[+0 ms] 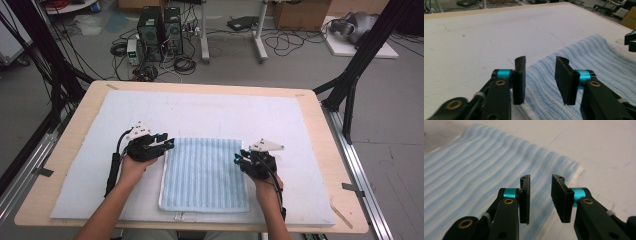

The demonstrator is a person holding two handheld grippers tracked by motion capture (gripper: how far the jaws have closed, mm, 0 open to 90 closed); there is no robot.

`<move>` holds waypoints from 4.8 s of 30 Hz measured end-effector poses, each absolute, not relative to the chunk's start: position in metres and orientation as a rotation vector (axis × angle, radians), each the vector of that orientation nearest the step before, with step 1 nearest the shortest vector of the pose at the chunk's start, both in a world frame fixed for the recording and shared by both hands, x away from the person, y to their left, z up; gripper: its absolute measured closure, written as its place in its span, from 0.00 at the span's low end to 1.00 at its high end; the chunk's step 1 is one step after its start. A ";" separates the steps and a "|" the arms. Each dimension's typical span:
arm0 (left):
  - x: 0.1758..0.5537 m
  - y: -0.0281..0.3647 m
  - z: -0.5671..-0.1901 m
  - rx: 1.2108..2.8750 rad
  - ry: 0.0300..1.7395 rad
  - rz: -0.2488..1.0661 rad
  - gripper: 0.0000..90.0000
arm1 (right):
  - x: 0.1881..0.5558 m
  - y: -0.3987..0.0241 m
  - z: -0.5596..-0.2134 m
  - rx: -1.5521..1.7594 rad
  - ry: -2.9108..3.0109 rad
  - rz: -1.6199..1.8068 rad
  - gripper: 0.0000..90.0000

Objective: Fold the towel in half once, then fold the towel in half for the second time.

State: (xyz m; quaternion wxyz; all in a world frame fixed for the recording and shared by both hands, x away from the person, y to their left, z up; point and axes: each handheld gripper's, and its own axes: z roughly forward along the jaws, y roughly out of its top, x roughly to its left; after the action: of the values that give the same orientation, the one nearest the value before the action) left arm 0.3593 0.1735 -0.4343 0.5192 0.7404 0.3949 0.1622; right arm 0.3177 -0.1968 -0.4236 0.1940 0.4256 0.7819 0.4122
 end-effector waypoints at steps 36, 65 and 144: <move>0.365 0.186 -0.422 1.738 1.046 0.377 0.37 | 0.342 -0.226 -0.421 1.220 2.200 1.183 0.37; 0.327 0.221 -0.399 1.664 0.892 0.404 0.21 | 0.302 -0.265 -0.405 1.146 2.085 1.223 0.13; 0.387 0.166 -0.452 2.006 0.988 0.397 0.94 | 0.383 -0.213 -0.425 1.247 2.276 1.073 0.17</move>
State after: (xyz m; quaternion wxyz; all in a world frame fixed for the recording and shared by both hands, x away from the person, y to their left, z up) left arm 0.3869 0.1655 -0.4519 0.4217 0.8008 0.3946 0.1587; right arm 0.3827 -0.2126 -0.4252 0.1660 0.4379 0.7993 0.3766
